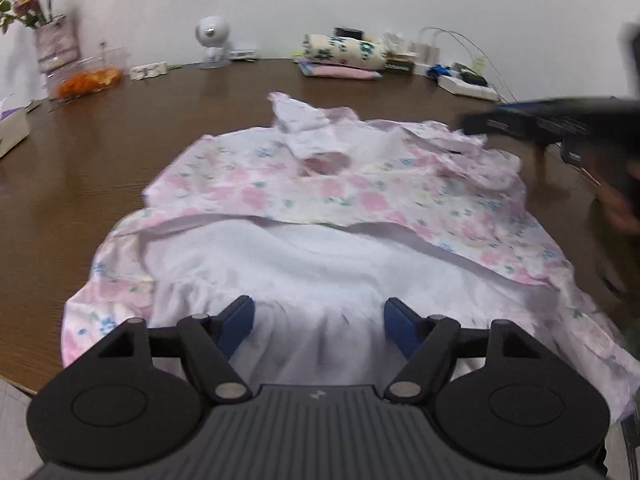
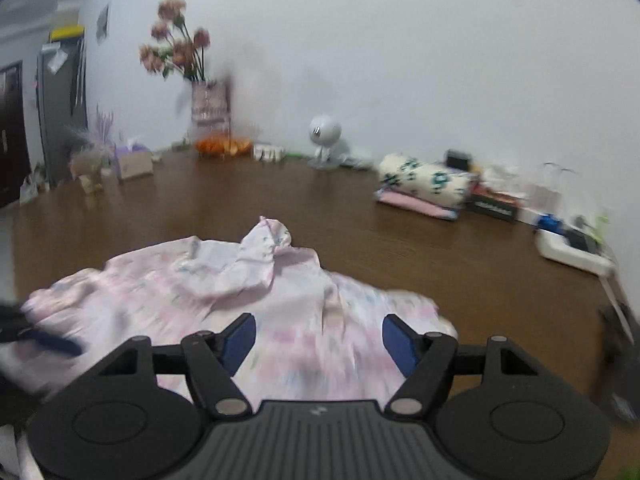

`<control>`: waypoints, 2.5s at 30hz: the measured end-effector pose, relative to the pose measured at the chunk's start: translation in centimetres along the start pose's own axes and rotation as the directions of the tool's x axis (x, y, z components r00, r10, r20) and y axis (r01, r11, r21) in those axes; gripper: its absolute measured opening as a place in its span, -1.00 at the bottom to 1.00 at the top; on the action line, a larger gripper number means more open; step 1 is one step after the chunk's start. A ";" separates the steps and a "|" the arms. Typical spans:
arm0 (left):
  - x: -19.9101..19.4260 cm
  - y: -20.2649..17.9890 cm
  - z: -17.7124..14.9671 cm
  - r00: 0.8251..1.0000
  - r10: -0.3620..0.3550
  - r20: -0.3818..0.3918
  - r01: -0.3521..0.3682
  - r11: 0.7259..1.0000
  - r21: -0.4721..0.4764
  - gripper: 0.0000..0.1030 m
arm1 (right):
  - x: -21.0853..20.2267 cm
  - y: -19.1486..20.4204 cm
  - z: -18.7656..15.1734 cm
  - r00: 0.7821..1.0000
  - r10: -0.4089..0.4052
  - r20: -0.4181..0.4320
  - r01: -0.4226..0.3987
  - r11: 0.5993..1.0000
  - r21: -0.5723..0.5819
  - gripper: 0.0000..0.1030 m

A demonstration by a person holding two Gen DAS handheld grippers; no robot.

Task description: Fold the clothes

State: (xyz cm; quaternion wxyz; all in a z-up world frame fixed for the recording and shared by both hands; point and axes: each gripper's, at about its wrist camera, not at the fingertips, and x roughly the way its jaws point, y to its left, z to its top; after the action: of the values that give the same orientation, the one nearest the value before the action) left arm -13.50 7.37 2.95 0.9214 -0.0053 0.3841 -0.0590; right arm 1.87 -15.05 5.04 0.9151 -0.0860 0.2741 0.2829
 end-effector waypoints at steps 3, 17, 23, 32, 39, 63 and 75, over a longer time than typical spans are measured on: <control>0.4 2.7 0.6 0.999 0.048 -0.018 -0.048 0.999 0.015 0.44 | 7.0 -0.2 2.8 0.995 0.010 -0.099 -0.007 1.000 0.028 0.24; 10.0 8.1 11.4 0.991 0.058 -0.121 -0.038 0.986 0.162 0.50 | 6.4 -6.2 -0.6 0.926 -0.257 -0.277 0.315 0.930 0.188 -0.90; 13.8 4.0 15.6 0.996 0.036 -0.078 -0.017 0.973 0.230 0.28 | -3.1 -8.5 -5.9 0.894 -0.364 -0.262 0.439 0.828 0.349 -0.54; 5.8 -1.2 11.0 0.931 -0.358 -0.067 0.362 0.931 0.049 0.38 | -7.1 -4.1 -4.0 0.985 -0.166 -0.037 0.169 0.975 0.141 -0.03; 7.3 -3.4 7.4 0.914 -0.359 -0.190 0.368 0.930 0.017 -0.59 | 1.5 -3.0 -2.2 0.987 -0.079 -0.139 0.078 0.997 -0.012 -0.04; 3.3 -0.4 4.5 0.939 -0.312 -0.142 0.316 0.949 0.005 -0.13 | -7.5 -10.7 -5.7 0.963 -0.264 -0.058 0.267 0.897 0.351 -0.32; 3.6 0.3 3.2 0.955 -0.286 -0.082 0.281 0.958 -0.058 -0.56 | 2.1 -2.6 -3.2 0.975 -0.172 -0.139 0.165 0.984 -0.062 -0.67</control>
State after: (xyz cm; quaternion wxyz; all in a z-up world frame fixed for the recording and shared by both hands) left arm -8.71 7.17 2.64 0.8849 -0.0785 0.4216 -0.1820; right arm 3.31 -17.19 1.21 0.9112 -0.1518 0.3240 0.2040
